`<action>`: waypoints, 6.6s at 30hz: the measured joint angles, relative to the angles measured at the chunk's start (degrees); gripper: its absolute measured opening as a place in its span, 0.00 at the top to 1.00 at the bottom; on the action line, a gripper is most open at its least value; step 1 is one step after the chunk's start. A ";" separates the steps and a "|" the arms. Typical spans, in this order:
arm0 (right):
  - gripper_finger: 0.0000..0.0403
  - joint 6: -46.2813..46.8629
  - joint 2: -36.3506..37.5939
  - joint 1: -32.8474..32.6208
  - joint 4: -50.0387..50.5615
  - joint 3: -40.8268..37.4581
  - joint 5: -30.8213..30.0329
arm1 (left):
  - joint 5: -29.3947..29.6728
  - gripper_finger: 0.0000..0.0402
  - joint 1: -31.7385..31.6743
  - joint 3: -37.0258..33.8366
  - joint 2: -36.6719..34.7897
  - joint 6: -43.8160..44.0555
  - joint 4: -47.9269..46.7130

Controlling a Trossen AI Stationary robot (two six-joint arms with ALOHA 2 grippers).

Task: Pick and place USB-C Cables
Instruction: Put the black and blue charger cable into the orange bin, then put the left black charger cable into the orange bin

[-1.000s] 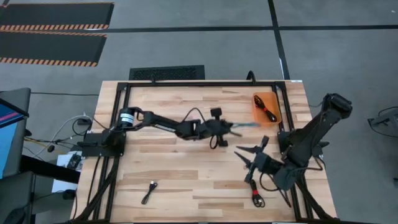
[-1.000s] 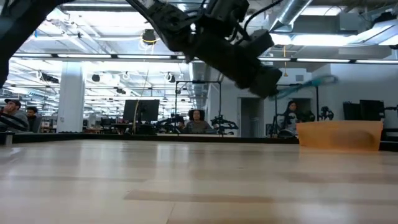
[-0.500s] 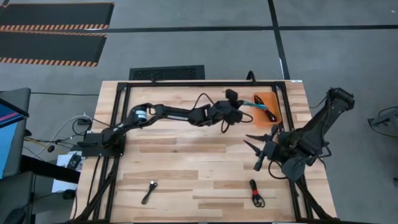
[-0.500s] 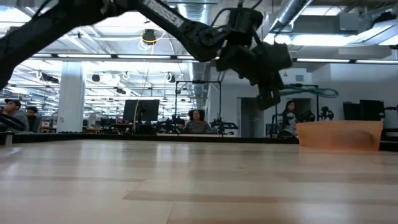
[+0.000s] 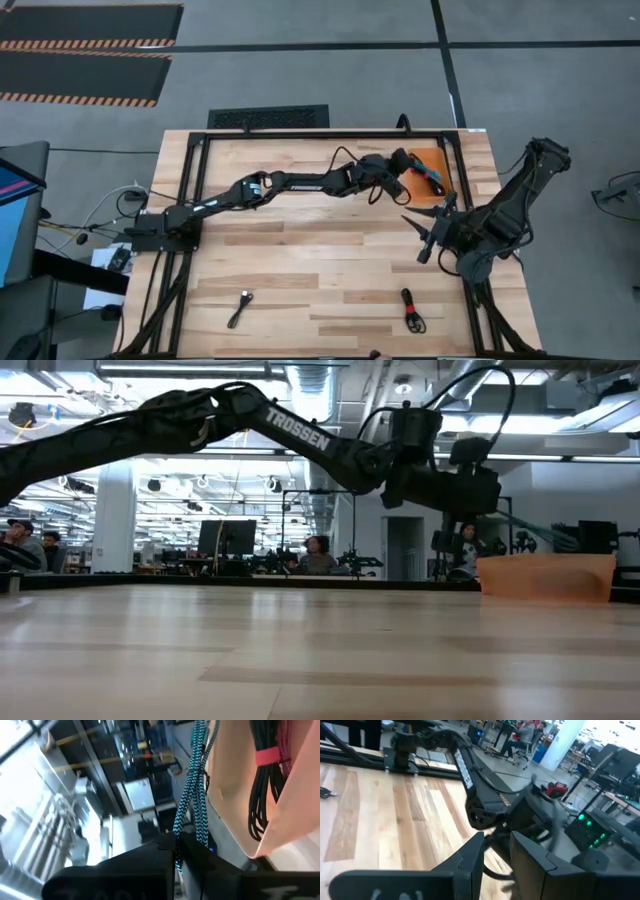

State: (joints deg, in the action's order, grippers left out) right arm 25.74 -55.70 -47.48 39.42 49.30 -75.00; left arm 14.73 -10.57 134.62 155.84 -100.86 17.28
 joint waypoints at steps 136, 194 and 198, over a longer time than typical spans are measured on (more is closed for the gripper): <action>0.71 -3.47 -17.84 14.20 -44.82 0.00 9.66 | 2.09 0.83 62.09 -88.65 -73.52 168.47 -47.43; 0.67 8.54 -32.00 15.87 -54.94 0.04 24.64 | 33.41 0.99 47.00 -88.67 -64.36 118.52 -5.64; 0.62 8.86 -37.08 16.16 -59.07 0.02 26.38 | 31.05 0.99 46.78 -88.67 -64.38 111.21 2.03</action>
State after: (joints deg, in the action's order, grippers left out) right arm 34.59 -92.78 -31.32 -19.65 49.32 -48.63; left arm 45.77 36.21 45.95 91.46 10.34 19.31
